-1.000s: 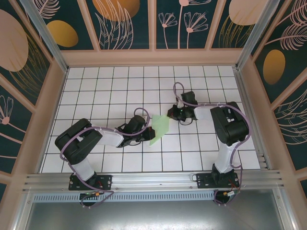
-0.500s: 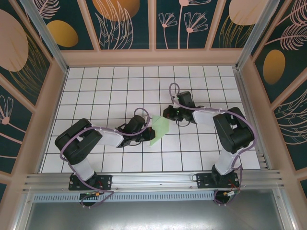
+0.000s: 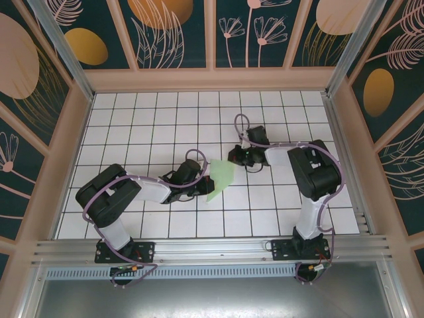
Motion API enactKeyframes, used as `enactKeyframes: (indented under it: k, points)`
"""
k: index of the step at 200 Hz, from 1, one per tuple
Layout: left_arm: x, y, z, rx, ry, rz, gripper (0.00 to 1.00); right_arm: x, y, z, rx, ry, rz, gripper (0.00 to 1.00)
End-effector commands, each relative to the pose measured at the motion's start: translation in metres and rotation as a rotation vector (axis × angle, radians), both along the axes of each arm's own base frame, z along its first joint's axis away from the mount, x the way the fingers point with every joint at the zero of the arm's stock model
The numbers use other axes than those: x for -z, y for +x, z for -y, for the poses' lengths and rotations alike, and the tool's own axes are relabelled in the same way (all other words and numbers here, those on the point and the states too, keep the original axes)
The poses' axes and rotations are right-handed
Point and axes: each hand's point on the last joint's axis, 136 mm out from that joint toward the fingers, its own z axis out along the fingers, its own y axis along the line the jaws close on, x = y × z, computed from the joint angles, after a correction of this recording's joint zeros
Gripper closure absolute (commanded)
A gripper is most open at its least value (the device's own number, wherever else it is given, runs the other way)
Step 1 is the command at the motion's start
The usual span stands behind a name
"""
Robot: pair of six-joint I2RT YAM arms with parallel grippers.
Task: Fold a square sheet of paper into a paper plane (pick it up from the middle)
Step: Fourth fold the wing at the center of the table.
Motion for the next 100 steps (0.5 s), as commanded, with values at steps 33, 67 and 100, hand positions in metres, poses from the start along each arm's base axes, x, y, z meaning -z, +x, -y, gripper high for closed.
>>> enactKeyframes:
  k: [33, 67, 100]
  points:
    - [0.032, -0.028, -0.021, 0.043, 0.124, -0.121, 1.0, -0.029, 0.028, 0.02, 0.033, -0.018, 0.097, 1.0]
    - [0.025, -0.018, -0.016, 0.028, 0.109, -0.092, 1.0, -0.042, -0.013, -0.001, -0.024, 0.027, 0.083, 1.0]
    - [0.018, -0.014, -0.014, 0.014, 0.088, -0.068, 1.0, -0.032, -0.059, -0.034, -0.1, 0.106, 0.003, 1.0]
